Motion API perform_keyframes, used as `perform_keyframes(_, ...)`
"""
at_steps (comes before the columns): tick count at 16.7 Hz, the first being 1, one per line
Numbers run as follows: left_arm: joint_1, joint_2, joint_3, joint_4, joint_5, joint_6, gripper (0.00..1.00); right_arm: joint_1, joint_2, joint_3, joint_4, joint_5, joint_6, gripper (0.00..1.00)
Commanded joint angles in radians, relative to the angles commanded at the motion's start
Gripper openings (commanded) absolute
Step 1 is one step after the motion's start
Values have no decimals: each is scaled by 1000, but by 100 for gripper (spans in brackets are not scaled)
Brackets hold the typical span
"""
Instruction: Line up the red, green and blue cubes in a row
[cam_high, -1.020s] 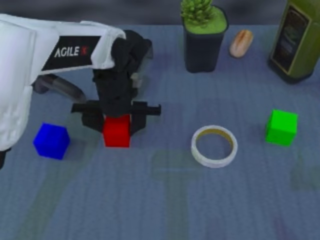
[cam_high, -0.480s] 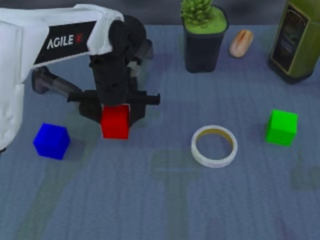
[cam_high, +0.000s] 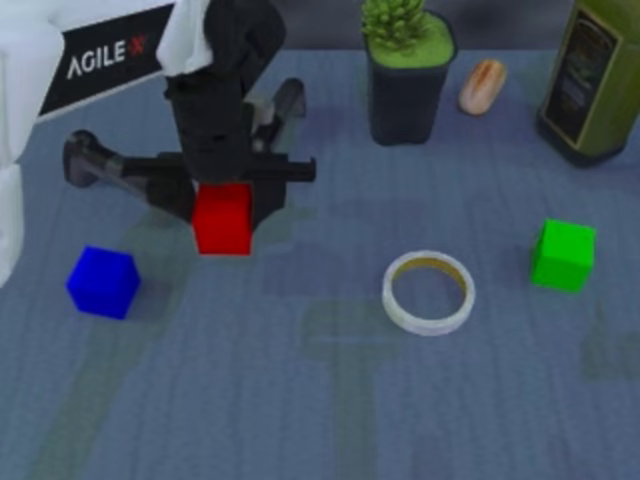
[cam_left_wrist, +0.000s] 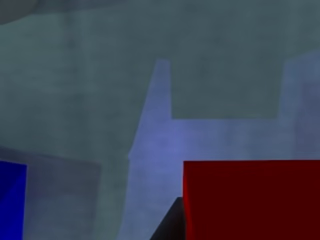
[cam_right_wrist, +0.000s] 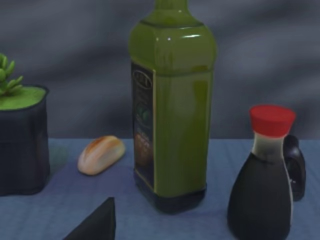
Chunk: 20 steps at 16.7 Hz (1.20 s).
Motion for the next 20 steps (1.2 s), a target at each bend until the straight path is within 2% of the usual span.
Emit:
perform_keyframes(4, -41, -67, -74, 19, -1, -50, 0, 0, 0, 0, 0, 0, 0, 100)
perform_keyframes(12, -230, -353, -451, 93, -5, -287, 0, 0, 0, 0, 0, 0, 0, 100)
perform_keyframes(20, -242, -357, -499, 138, -6, -303, 0, 0, 0, 0, 0, 0, 0, 100)
